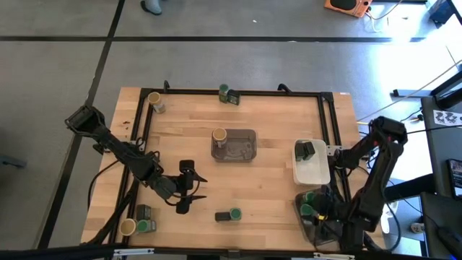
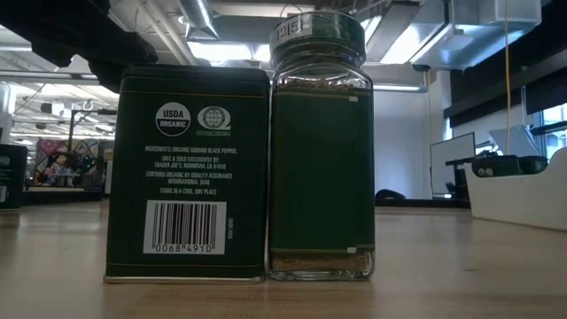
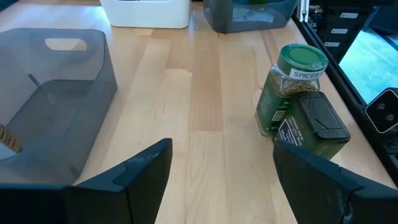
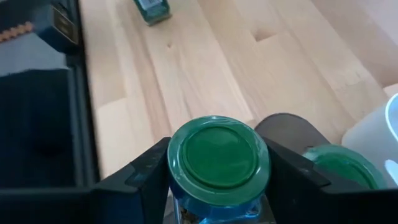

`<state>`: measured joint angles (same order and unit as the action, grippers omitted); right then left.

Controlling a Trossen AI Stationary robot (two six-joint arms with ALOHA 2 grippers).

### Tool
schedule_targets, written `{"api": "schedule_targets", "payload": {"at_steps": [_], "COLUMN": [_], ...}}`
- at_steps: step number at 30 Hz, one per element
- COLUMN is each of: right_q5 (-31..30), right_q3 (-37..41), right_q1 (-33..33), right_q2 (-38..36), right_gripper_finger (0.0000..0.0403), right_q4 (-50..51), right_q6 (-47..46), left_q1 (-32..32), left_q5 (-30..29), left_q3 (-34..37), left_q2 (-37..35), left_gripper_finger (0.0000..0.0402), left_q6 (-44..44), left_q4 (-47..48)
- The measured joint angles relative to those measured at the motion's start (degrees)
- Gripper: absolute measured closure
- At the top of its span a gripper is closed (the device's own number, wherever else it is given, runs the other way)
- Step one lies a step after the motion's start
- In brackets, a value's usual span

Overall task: Sort spices by type
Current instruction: Put the top left green seasoning bottle into the bottom black bin

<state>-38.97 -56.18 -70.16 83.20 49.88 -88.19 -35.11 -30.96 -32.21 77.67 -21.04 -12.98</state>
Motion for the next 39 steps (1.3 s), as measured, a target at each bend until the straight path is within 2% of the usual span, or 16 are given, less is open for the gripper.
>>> {"api": "schedule_targets", "payload": {"at_steps": [12,20,25,33,39], "right_q5": [0.78,1.46,2.44,2.54,2.55], "right_q3": [-0.02,-0.07,-0.07,-0.04,-0.04], "right_q1": [0.06,0.06,0.06,0.06,0.06], "right_q2": [5.9,5.8,5.08,5.02,5.04], "right_gripper_finger": [0.0187,0.0139,0.0127,0.0147,0.0196], "right_q4": [1.21,1.21,1.24,1.03,0.81], "right_q6": [-3.68,-5.04,-5.06,-5.04,-5.04], "left_q1": [0.0,0.0,0.0,0.0,0.0], "left_q5": [0.0,0.0,0.0,0.0,0.0], "left_q3": [0.0,0.0,0.0,0.0,0.0], "left_q2": [0.0,0.0,0.0,0.0,0.0], "left_gripper_finger": [0.0126,0.0126,0.0126,0.0126,0.0126], "left_q6": [0.02,0.02,0.04,0.02,0.4], "left_q4": [0.22,0.34,0.34,0.34,0.35]}}
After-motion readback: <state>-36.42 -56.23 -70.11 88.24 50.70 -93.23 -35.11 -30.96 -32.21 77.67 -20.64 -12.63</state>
